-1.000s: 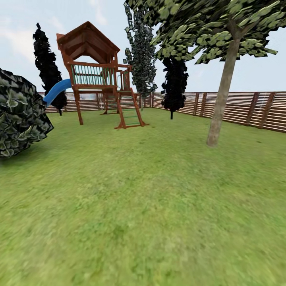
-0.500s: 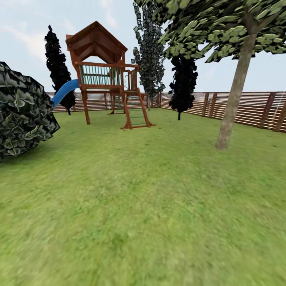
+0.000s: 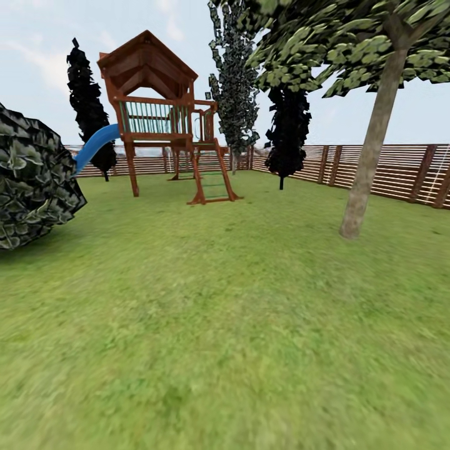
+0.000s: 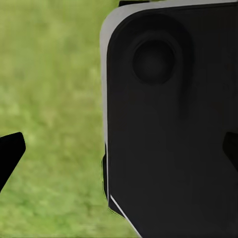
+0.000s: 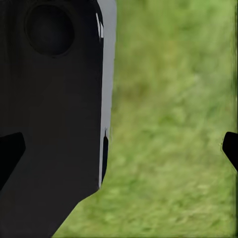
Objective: Take the three Easter eggs out of the wicker basket on the lawn in the garden, then place them on the lawn next to a single tree (choose any tree) so that all three eggs are next to the same tree and none are left in the basket.
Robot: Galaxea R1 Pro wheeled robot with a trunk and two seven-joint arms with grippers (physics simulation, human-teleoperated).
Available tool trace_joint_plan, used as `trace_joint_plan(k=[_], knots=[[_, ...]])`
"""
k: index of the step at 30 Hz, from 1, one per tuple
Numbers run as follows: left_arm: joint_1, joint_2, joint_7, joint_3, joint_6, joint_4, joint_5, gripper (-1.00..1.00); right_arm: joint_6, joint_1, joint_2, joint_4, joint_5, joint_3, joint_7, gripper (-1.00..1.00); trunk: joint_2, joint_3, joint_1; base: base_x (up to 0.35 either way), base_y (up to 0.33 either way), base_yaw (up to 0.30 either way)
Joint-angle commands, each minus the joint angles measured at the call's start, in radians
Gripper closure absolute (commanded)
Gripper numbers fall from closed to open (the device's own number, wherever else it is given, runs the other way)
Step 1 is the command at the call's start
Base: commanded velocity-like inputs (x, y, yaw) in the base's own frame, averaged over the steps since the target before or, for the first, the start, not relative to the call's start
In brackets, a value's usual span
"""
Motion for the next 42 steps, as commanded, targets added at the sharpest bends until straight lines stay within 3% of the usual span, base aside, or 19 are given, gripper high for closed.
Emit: trace_joint_plan(k=[1,42], knots=[[0.001,0.000,0.000,0.001,0.001,-0.002,-0.001,-1.00,0.000,-0.001,0.000,0.001,0.008,-0.001,-0.001,-1.00,0.000,-0.001,0.001,0.294,-0.149,0.000],[0.000,0.000,0.000,0.001,0.001,-0.002,0.000,-1.00,0.002,-0.001,0.000,0.001,0.008,-0.001,-0.001,-1.00,0.000,-0.001,0.001,0.294,-0.149,0.000]])
